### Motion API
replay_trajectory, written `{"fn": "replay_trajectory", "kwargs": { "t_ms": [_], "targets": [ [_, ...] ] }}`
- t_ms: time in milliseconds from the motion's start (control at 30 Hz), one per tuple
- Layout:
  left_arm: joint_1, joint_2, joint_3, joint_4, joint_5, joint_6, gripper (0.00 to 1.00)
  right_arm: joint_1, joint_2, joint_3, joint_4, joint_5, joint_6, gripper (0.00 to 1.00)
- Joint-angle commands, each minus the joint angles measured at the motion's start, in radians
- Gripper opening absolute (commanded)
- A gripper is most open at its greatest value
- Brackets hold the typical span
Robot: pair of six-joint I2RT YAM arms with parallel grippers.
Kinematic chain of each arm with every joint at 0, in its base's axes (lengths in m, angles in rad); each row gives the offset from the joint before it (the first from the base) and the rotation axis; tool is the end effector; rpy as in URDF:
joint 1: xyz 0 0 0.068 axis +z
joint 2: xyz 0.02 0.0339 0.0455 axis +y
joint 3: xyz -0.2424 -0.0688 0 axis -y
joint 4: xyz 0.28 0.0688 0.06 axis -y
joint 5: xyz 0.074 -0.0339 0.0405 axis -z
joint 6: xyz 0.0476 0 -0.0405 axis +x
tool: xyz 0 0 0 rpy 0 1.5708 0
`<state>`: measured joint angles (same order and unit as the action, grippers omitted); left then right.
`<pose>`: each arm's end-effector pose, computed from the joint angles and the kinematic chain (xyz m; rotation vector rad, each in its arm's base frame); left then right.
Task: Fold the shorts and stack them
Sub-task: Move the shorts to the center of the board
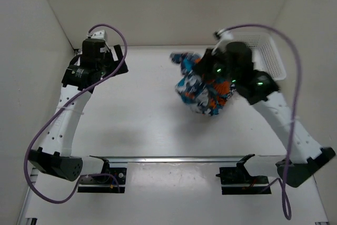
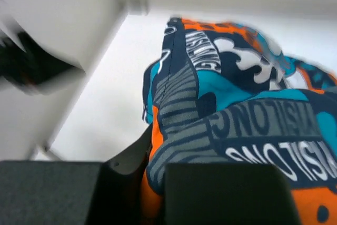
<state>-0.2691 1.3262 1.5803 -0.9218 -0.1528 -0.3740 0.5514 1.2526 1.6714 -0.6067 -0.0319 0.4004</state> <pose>0.3030 -0.0760 0.4022 -0.1999 2.2264 -0.1801 0.2505 0.1558 0.4897 -0.1608 1.8077 0.7139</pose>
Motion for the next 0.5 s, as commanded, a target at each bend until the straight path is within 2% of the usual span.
{"fn": "replay_trajectory", "kwargs": {
  "t_ms": [0, 33, 67, 100, 133, 200, 300, 467],
  "targets": [
    [0.04, -0.045, 0.046, -0.066, -0.028, -0.011, 1.0, 0.142, 0.084, -0.255, 0.03, 0.023, 0.07, 0.11],
    [0.041, -0.045, 0.059, -0.087, -0.028, -0.011, 1.0, 0.218, 0.112, -0.344, 0.03, 0.023, 0.09, 0.18],
    [0.025, -0.032, 0.06, -0.109, -0.028, 0.003, 1.0, 0.257, 0.125, -0.373, 0.03, 0.032, 0.1, 0.34],
    [0.013, -0.032, 0.06, -0.121, -0.028, 0.012, 1.0, 0.292, 0.125, -0.392, 0.021, 0.094, 0.1, 0.68],
    [-0.017, -0.019, 0.06, -0.132, -0.013, 0.026, 1.0, 0.348, 0.134, -0.403, -0.016, 0.154, 0.121, 0.8],
    [-0.042, -0.019, 0.02, -0.132, 0.054, 0.026, 1.0, 0.361, 0.096, -0.412, -0.051, 0.237, 0.121, 0.99],
    [-0.103, -0.01, -0.087, -0.074, 0.125, 0.001, 1.0, 0.291, -0.002, -0.446, -0.091, 0.283, 0.121, 0.99],
    [-0.194, 0.037, -0.268, 0.053, 0.174, -0.124, 1.0, 0.04, -0.149, -0.561, -0.122, 0.245, 0.121, 0.99]
  ]
}}
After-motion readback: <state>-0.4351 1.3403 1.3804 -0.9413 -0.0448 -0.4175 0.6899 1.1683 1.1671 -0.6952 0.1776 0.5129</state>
